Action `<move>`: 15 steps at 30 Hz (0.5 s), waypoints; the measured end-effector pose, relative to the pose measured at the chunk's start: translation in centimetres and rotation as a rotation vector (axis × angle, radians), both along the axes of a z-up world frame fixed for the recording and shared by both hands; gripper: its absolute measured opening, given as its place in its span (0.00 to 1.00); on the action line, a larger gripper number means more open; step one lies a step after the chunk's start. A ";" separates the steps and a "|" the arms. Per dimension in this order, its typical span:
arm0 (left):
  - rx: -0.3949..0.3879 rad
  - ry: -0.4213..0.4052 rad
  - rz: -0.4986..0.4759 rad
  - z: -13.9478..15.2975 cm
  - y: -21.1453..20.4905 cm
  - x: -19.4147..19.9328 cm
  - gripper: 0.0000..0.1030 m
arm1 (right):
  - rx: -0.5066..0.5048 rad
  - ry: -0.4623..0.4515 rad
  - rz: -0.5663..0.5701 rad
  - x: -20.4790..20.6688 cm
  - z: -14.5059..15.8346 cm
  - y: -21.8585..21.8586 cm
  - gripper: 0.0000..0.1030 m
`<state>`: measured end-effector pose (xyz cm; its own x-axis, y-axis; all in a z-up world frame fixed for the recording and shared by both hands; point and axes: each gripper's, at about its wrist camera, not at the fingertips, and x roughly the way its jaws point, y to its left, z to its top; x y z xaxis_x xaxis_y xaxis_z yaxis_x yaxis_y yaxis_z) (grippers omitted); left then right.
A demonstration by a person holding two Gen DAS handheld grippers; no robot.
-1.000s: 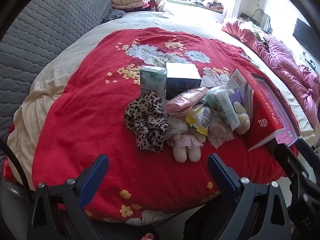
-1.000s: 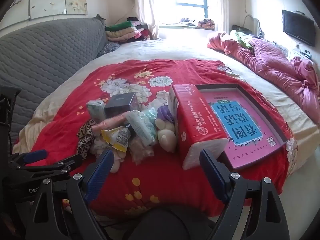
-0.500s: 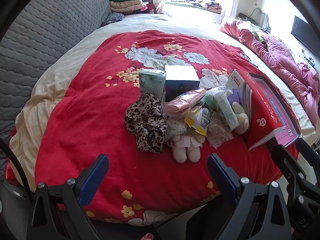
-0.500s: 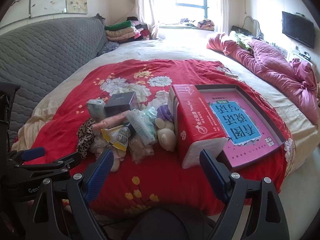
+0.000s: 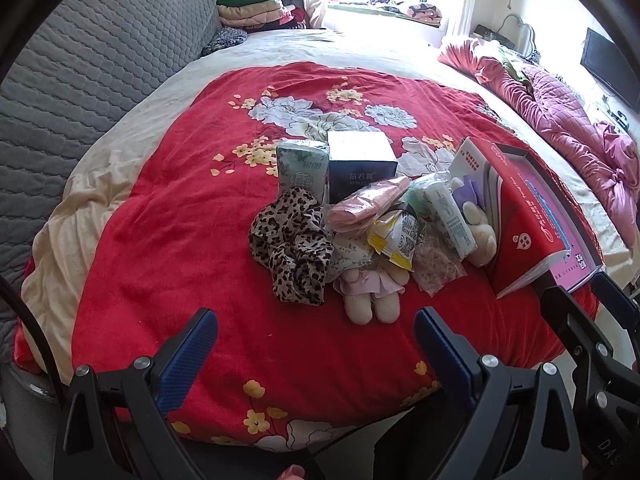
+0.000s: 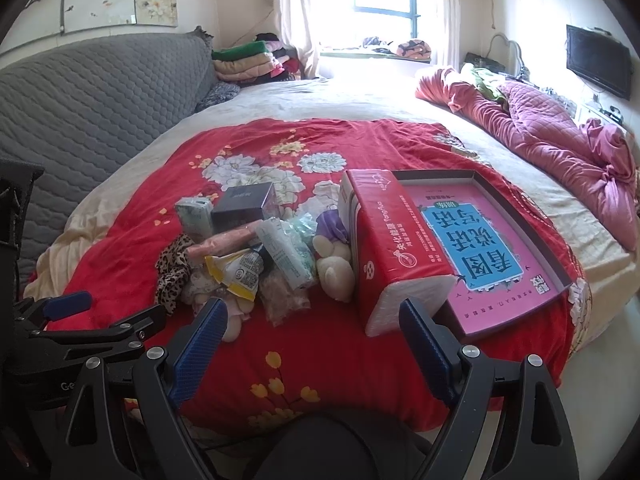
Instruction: Organize soft objects
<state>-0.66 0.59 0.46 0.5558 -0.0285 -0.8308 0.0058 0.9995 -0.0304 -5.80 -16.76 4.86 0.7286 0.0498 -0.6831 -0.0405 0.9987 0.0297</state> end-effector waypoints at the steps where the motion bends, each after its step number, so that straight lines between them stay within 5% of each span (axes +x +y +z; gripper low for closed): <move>1: -0.002 0.001 -0.001 0.0 0.0 0.0 0.96 | 0.002 0.000 0.001 0.0 0.0 0.0 0.86; 15: 0.002 -0.009 -0.002 0.2 -0.2 -0.2 0.96 | 0.003 -0.004 0.002 -0.2 0.2 0.0 0.86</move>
